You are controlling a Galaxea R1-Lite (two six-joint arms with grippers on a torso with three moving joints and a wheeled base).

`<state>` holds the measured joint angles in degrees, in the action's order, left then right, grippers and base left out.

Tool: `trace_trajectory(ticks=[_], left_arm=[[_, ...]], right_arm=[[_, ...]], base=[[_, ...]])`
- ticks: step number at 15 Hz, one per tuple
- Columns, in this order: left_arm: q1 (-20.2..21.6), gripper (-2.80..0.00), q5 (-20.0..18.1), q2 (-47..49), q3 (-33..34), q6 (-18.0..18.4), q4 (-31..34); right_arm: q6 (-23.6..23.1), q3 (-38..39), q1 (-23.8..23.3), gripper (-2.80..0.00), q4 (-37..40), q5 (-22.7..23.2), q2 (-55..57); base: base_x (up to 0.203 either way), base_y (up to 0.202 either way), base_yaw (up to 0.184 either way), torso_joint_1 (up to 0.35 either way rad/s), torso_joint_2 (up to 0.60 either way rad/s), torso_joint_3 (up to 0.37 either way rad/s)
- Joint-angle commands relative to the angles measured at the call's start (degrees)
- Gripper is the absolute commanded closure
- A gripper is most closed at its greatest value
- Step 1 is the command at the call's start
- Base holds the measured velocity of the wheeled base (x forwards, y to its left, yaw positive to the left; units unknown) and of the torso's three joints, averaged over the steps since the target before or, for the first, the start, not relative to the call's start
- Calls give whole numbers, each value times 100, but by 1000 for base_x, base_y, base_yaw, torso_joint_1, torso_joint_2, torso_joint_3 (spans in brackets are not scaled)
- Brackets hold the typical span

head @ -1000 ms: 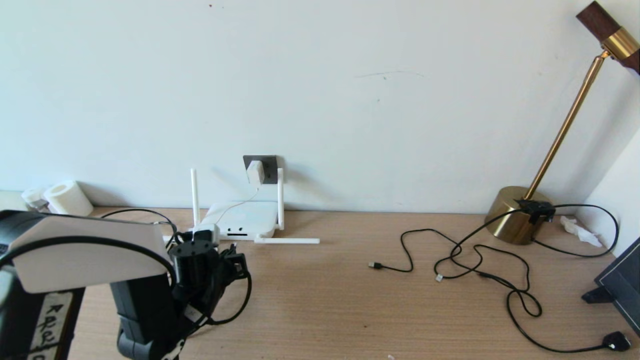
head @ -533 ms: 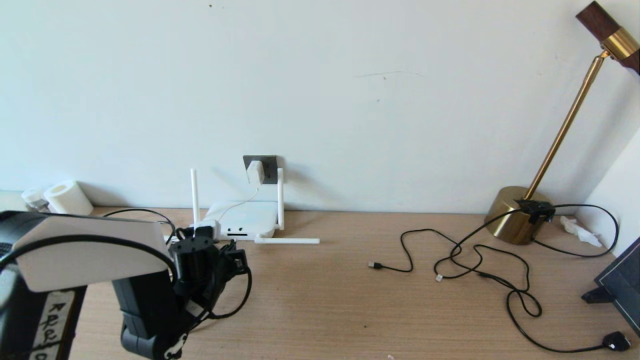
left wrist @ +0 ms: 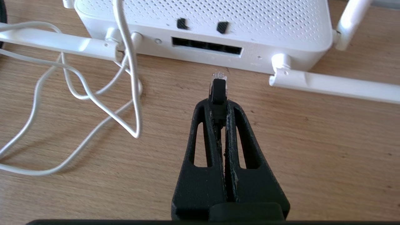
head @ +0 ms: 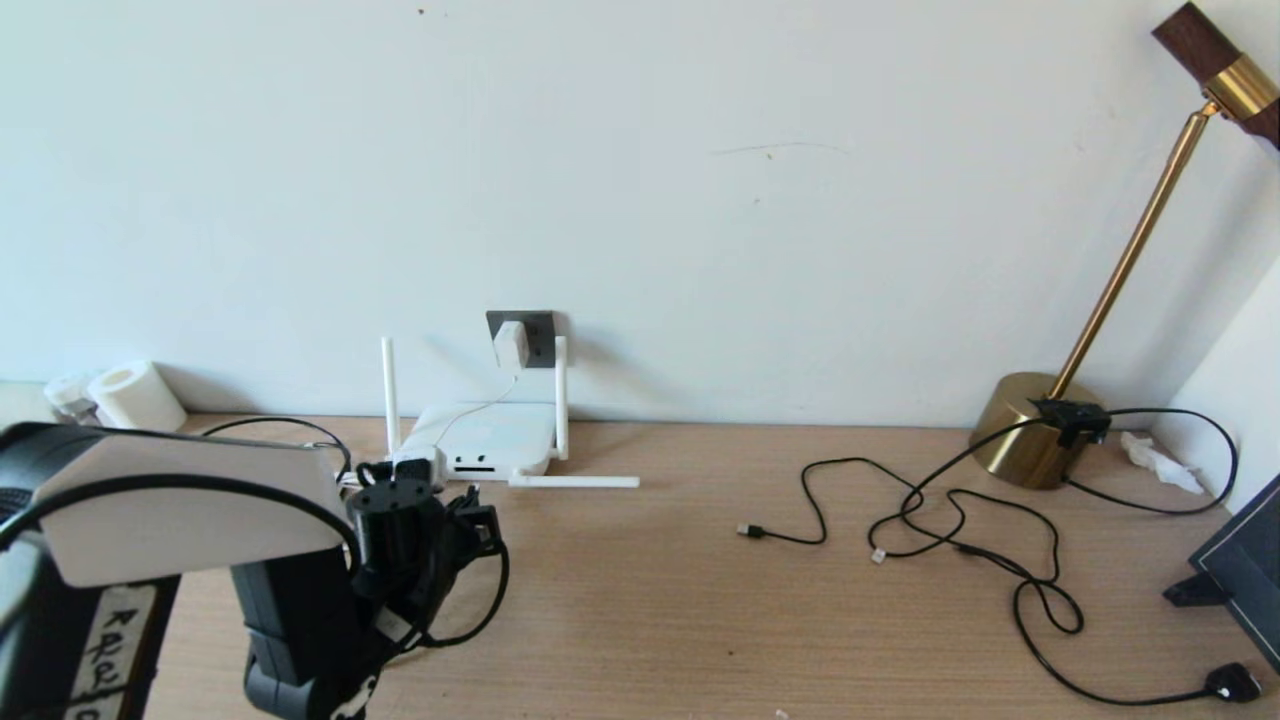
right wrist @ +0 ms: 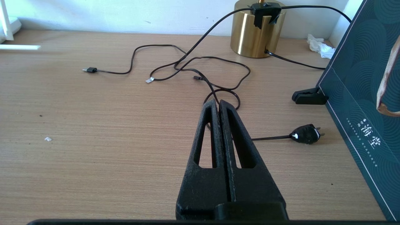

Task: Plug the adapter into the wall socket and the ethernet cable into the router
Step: Align cable and router interface

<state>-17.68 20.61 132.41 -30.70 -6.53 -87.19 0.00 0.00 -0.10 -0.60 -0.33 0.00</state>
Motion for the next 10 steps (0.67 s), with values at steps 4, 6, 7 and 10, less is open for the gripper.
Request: trace_trajectory(ticks=[4,6,7,10], left_arm=[[-33,0,-5,30,46,-138,-48],[-33,0,-46,39,55,-138,-48],[-33,0,-126,39,98,-138,-48],[-25,0,-153,48,117,-129,-48]], right_arm=[[0,0,1,0,-2,-2,0],[0,0,1,0,-2,-2,0],[0,0,1,0,-2,-2,8],[0,0,1,0,-2,-2,4]], base=[[0,0,0,0,0,0],[0,0,0,0,0,0],[0,0,0,0,0,0],[0,0,0,0,0,0]])
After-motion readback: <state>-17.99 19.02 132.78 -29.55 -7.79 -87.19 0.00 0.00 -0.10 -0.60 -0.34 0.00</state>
